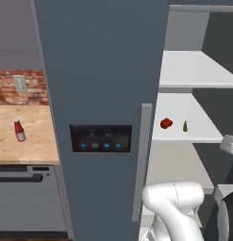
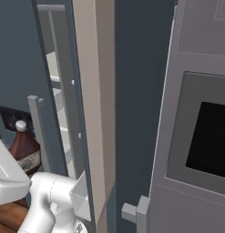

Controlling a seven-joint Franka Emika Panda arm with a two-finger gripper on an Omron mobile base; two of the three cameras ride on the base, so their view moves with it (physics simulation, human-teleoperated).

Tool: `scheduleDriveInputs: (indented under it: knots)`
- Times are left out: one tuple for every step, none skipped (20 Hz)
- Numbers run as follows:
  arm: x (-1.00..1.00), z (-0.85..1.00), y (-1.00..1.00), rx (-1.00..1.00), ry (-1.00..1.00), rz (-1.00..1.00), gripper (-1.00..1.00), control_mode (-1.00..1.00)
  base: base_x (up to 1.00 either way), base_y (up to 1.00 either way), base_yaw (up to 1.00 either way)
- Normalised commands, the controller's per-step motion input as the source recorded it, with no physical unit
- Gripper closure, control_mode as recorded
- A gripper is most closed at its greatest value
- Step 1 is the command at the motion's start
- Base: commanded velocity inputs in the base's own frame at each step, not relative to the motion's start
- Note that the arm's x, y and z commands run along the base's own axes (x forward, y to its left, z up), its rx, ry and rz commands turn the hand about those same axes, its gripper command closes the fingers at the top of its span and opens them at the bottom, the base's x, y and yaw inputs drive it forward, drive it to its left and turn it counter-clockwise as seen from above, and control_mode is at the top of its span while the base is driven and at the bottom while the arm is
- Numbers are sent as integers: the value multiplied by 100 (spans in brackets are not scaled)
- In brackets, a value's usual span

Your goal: Place the ketchup and ketchup from the counter to the top shelf of the fridge. If the existing items in the fridge are on the top shelf, move them to other shelves.

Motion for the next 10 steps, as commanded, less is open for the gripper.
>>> scheduleDriveInputs:
  knots:
    - [0, 0, 0, 0, 0, 0, 100, 100, -16, 0, 28]
    - [0, 0, 0, 0, 0, 0, 100, 100, -28, 0, 31]
    - [0, 0, 0, 0, 0, 0, 100, 100, 0, 0, 28]
    - [0, 0, 0, 0, 0, 0, 100, 100, 0, 0, 22]
    - [0, 0, 0, 0, 0, 0, 100, 100, 7, 0, 17]
    - [0, 0, 0, 0, 0, 0, 100, 100, 14, 0, 14]
    - [0, 0, 0, 0, 0, 0, 100, 100, 15, 0, 12]
    - [0, 0, 0, 0, 0, 0, 100, 100, 22, 0, 9]
    - [0, 0, 0, 0, 0, 0, 100, 100, 24, 0, 6]
    - [0, 0, 0, 0, 0, 0, 100, 100, 34, 0, 6]
